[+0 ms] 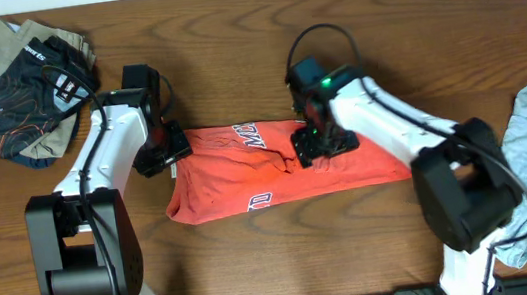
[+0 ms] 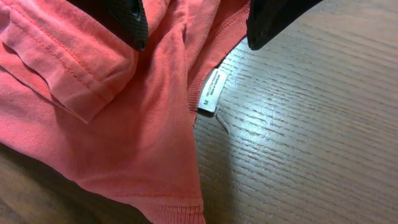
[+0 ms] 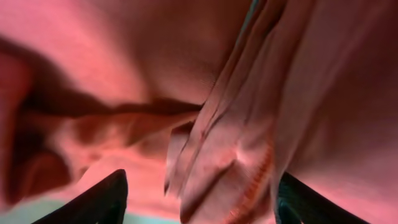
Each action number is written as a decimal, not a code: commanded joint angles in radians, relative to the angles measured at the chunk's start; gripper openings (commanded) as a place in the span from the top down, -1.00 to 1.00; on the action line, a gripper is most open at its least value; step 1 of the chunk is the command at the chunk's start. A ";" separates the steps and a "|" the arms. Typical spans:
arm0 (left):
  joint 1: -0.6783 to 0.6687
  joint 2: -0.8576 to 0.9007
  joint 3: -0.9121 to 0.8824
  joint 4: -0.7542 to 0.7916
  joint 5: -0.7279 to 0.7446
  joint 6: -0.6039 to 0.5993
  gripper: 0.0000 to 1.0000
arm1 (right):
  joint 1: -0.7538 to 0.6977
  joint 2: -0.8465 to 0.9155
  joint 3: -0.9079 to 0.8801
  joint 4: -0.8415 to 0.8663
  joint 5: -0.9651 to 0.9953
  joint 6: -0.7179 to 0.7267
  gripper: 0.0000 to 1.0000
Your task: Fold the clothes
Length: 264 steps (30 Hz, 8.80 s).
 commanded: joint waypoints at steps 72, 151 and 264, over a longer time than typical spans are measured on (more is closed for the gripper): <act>0.002 -0.010 -0.087 0.051 0.127 0.157 -0.35 | -0.189 -0.111 0.072 -0.279 0.247 0.185 -0.10; -0.496 0.044 0.386 -0.352 0.145 0.140 0.88 | -0.489 -0.112 0.072 -0.243 0.174 -0.100 -0.29; -0.027 -0.022 0.303 -0.190 0.130 0.196 -0.10 | -0.043 -0.123 -0.269 -0.068 0.072 0.132 0.60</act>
